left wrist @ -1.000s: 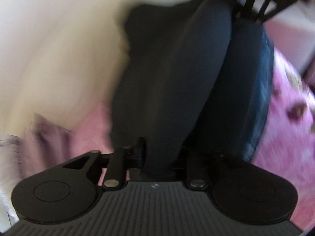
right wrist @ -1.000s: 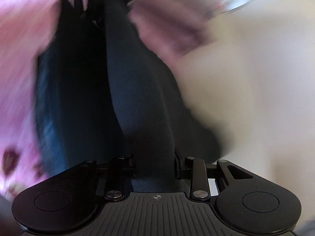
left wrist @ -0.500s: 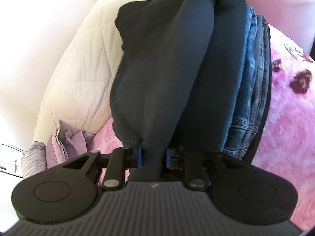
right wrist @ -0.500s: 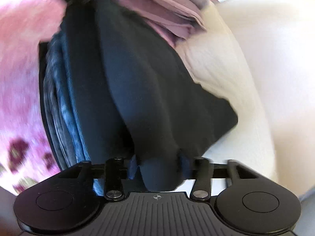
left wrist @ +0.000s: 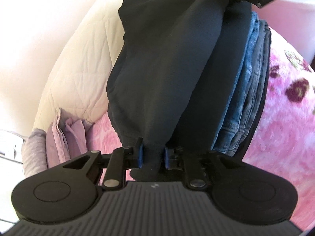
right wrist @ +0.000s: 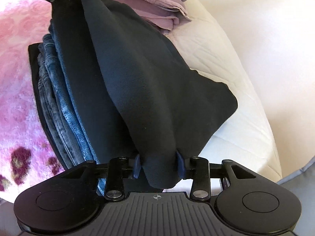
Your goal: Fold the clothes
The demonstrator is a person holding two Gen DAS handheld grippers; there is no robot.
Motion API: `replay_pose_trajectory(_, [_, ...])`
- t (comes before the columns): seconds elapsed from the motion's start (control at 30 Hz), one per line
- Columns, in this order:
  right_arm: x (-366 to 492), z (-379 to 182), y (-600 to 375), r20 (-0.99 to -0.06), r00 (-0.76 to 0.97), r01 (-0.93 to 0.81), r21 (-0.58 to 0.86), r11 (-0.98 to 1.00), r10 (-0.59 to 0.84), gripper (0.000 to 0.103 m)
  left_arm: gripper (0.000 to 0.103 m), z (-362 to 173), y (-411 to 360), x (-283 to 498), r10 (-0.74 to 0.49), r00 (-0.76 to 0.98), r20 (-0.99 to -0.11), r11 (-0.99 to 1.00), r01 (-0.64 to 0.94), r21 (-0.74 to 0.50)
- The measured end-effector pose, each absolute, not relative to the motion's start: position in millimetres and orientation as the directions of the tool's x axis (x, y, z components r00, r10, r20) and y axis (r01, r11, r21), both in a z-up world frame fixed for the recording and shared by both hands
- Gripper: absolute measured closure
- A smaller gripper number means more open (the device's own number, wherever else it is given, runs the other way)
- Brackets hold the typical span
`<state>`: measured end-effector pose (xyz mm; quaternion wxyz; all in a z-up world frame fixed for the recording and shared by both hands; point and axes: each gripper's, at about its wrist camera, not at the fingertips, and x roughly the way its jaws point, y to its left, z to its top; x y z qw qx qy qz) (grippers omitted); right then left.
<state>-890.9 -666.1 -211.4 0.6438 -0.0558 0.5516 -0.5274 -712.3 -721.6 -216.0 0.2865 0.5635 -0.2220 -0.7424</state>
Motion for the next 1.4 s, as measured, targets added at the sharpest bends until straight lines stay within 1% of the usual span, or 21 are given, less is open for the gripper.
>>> replay_pose_trajectory(0.13, [-883.3,-219.2,-667.9,-0.649,-0.183,0.633,-0.652,0.416,-0.739,0.062,0.088,-218.9,-727.8,-717.4,-0.674,-0.189,-0.715,-0.739,0.137,0.66])
replay_pose_trajectory(0.23, [-882.8,-221.1,-664.3,-0.652,-0.183,0.649,-0.642,0.407,-0.736,0.062,0.087,-215.7,-726.6,-720.4,-0.669,-0.182,-0.72,-0.743,0.14,0.655])
replay_pose_trajectory(0.3, [-883.5,-221.2,-661.2,-0.653,-0.181,0.66,-0.635,0.401,-0.735,0.06,0.085,-215.0,-728.4,-721.7,-0.65,-0.169,-0.741,-0.758,0.206,0.618])
replay_pose_trajectory(0.37, [-883.4,-221.3,-657.5,-0.654,-0.184,0.669,-0.631,0.394,-0.734,0.059,0.081,-209.1,-734.0,-724.5,-0.629,-0.163,-0.761,-0.765,0.304,0.567])
replay_pose_trajectory(0.43, [-883.2,-219.2,-655.0,-0.658,-0.19,0.687,-0.619,0.38,-0.728,0.057,0.072,-204.2,-739.2,-727.8,-0.602,-0.166,-0.781,-0.767,0.395,0.506])
replay_pose_trajectory(0.53, [-883.2,-213.7,-651.7,-0.675,-0.205,0.723,-0.592,0.355,-0.709,0.053,0.067,-197.1,-740.5,-726.2,-0.573,-0.176,-0.8,-0.767,0.46,0.448])
replay_pose_trajectory(0.6, [-886.5,-212.0,-648.2,-0.708,-0.22,0.766,-0.552,0.331,-0.671,0.048,0.067,-191.4,-738.3,-721.2,-0.561,-0.181,-0.808,-0.766,0.484,0.424])
replay_pose_trajectory(0.67, [-894.4,-210.2,-645.1,-0.768,-0.221,0.835,-0.468,0.291,-0.601,0.048,0.065,-183.3,-731.3,-713.4,-0.551,-0.187,-0.813,-0.759,0.518,0.395])
replay_pose_trajectory(0.77, [-908.2,-203.4,-624.7,-0.83,-0.16,0.939,-0.295,0.177,-0.534,0.048,0.057,-170.6,-703.9,-699.2,-0.54,-0.204,-0.817,-0.735,0.587,0.339])
replay_pose_trajectory(0.83, [-911.3,-200.9,-606.9,-0.857,-0.104,0.974,-0.19,0.12,-0.505,0.048,0.042,-168.1,-694.7,-689.7,-0.53,-0.229,-0.817,-0.715,0.639,0.285])
replay_pose_trajectory(0.9, [-910.1,-197.6,-589.1,-0.871,-0.066,0.992,-0.11,0.063,-0.486,0.047,0.036,-162.5,-684.9,-677.2,-0.514,-0.26,-0.817,-0.69,0.692,0.214])
replay_pose_trajectory(0.97, [-905.9,-193.1,-571.6,-0.881,-0.036,0.999,-0.042,0.001,-0.472,0.047,0.035,-154.7,-673.8,-664.3,-0.501,-0.287,-0.816,-0.666,0.73,0.152])
replay_pose_trajectory(1.03, [-899.4,-186.0,-556.4,-0.883,-0.014,0.998,0.015,-0.057,-0.469,0.047,0.029,-149.5,-662.5,-651.5,-0.499,-0.315,-0.807,-0.642,0.761,0.1])
replay_pose_trajectory(1.2, [-861.2,-145.8,-513.7,-0.836,-0.019,0.983,0.085,-0.164,-0.549,0.045,0.022,-120.4,-622.3,-620.5,-0.511,-0.382,-0.77,-0.62,0.784,0.022])
replay_pose_trajectory(1.27, [-840.1,-128.6,-492.6,-0.81,-0.027,0.977,0.103,-0.188,-0.585,0.043,0.014,-108.1,-604.9,-607.3,-0.506,-0.406,-0.761,-0.629,0.777,0.004])
replay_pose_trajectory(1.3, [-829.6,-120.7,-483.6,-0.798,-0.031,0.976,0.104,-0.189,-0.601,0.042,0.006,-101.9,-596.2,-600.7,-0.504,-0.417,-0.757,-0.633,0.774,-0.005])
replay_pose_trajectory(1.33, [-817.8,-112.8,-475.1,-0.785,-0.038,0.977,0.1,-0.188,-0.618,0.041,0.002,-95.7,-587.5,-594.1,-0.501,-0.429,-0.752,-0.638,0.77,-0.014])
replay_pose_trajectory(1.4, [-794.9,-96.2,-458.3,-0.763,-0.054,0.978,0.089,-0.187,-0.644,0.037,0.002,-84.0,-570.6,-580.6,-0.498,-0.442,-0.746,-0.642,0.766,-0.026])
